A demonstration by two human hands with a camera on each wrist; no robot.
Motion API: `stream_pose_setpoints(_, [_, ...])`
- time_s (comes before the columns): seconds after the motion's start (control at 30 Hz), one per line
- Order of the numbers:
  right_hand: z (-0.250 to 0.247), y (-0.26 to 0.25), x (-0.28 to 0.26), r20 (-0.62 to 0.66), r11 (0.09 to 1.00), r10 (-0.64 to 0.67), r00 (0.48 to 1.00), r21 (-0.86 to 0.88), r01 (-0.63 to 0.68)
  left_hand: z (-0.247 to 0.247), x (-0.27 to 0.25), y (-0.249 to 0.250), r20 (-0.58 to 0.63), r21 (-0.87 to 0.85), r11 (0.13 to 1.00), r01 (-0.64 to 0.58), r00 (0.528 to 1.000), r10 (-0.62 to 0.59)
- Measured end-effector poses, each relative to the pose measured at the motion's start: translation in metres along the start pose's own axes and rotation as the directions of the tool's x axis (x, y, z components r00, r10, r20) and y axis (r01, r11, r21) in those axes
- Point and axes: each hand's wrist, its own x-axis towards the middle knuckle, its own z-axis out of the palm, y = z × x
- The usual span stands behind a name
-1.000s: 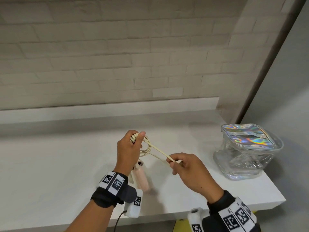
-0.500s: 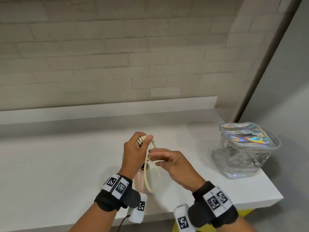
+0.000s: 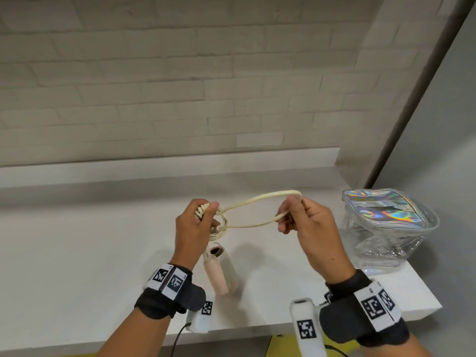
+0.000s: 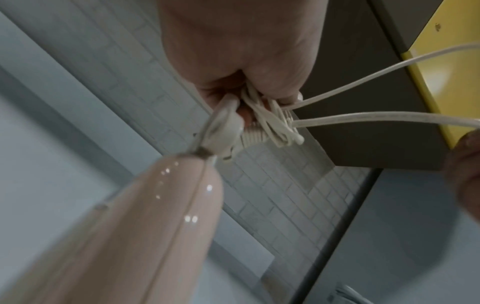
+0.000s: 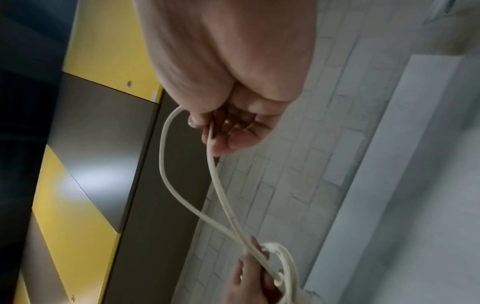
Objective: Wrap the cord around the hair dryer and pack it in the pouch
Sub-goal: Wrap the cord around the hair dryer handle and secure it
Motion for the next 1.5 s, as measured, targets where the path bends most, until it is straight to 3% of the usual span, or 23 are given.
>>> stream_pose_setpoints(0.13, [0.008,0.017,-0.006,-0.001,0.979,0.174,0.985,-0.111,-0.173,0.017,-0.005,0.003,-0.003,0.047,0.998,-0.036,0.999,0.036])
stream_pose_setpoints(0.17, [0.009,0.023,-0.008,0.069,0.969,0.229,0.971,-0.114,-0.22,0.02,-0.005,0.002,-0.004,0.06,0.997,-0.045,0.999,0.045])
stream_pose_setpoints(0.23, [0.014,0.031,-0.013,0.333,0.951,0.31,0.891,-0.097,-0.294,0.024,-0.008,0.002,0.017,0.072,0.995,-0.068,0.998,0.067])
stream_pose_setpoints(0.27, [0.017,0.036,-0.016,0.452,0.949,0.316,0.835,-0.137,-0.285,0.026,-0.009,0.003,0.03,0.07,0.994,-0.08,0.997,0.078])
stream_pose_setpoints(0.3, [0.022,0.04,-0.019,0.5,0.952,0.3,0.812,-0.214,-0.22,0.028,-0.011,0.004,0.039,0.06,0.994,-0.088,0.996,0.086])
stream_pose_setpoints(0.4, [0.037,0.047,-0.022,0.326,0.925,0.099,0.94,-0.378,0.033,0.031,-0.013,0.005,0.05,0.031,0.995,-0.092,0.995,0.09])
stream_pose_setpoints(0.43, [0.04,0.049,-0.022,0.278,0.916,0.033,0.96,-0.393,0.082,0.032,-0.014,0.006,0.06,0.035,0.995,-0.094,0.994,0.092])
stream_pose_setpoints(0.5, [0.039,0.048,-0.022,0.241,0.911,-0.043,0.969,-0.389,0.138,0.032,-0.017,0.008,0.077,0.032,0.995,-0.093,0.993,0.09])
stream_pose_setpoints(0.6, [0.034,0.039,-0.02,0.137,0.964,-0.064,0.988,-0.248,0.097,0.028,-0.015,0.011,0.063,0.032,0.994,-0.101,0.993,0.099])
stream_pose_setpoints(0.73, [0.029,0.03,-0.013,0.002,0.997,0.079,0.997,-0.019,-0.079,0.027,-0.014,0.004,0.081,0.161,0.965,-0.205,0.978,0.194])
stream_pose_setpoints(0.83, [0.025,0.027,-0.011,-0.015,0.973,0.201,0.979,0.118,-0.198,0.028,-0.013,0.004,0.076,0.201,0.943,-0.265,0.964,0.254])
stream_pose_setpoints(0.93, [0.02,0.031,-0.01,-0.042,0.953,0.254,0.966,0.179,-0.243,0.028,-0.013,0.008,0.144,0.122,0.975,-0.188,0.975,0.17])
stream_pose_setpoints(1.1, [0.011,0.042,-0.008,0.035,0.733,0.485,0.874,0.528,-0.429,0.032,-0.018,0.017,0.224,0.015,0.998,-0.059,0.973,0.054])
stream_pose_setpoints(1.17, [0.004,0.048,-0.005,0.061,0.725,0.537,0.841,0.476,-0.497,0.03,-0.017,0.017,0.238,0.024,0.999,-0.037,0.971,0.03])
stream_pose_setpoints(1.27, [0.001,0.056,0.004,0.038,0.773,0.589,0.807,0.263,-0.576,0.027,-0.014,0.02,0.263,-0.011,1.0,0.02,0.965,-0.017])
stream_pose_setpoints(1.37, [-0.006,0.068,0.012,-0.03,0.731,0.667,0.745,0.225,-0.645,0.023,-0.013,0.02,0.229,-0.029,0.999,0.04,0.973,-0.033])
stream_pose_setpoints(1.43, [-0.012,0.082,0.016,-0.075,0.771,0.636,0.768,0.046,-0.635,0.02,-0.013,0.017,0.209,0.019,0.999,0.028,0.977,-0.031])
stream_pose_setpoints(1.5, [-0.016,0.095,0.019,-0.067,0.771,0.583,0.81,-0.27,-0.577,0.019,-0.014,0.017,0.189,0.051,0.999,0.017,0.982,-0.026])
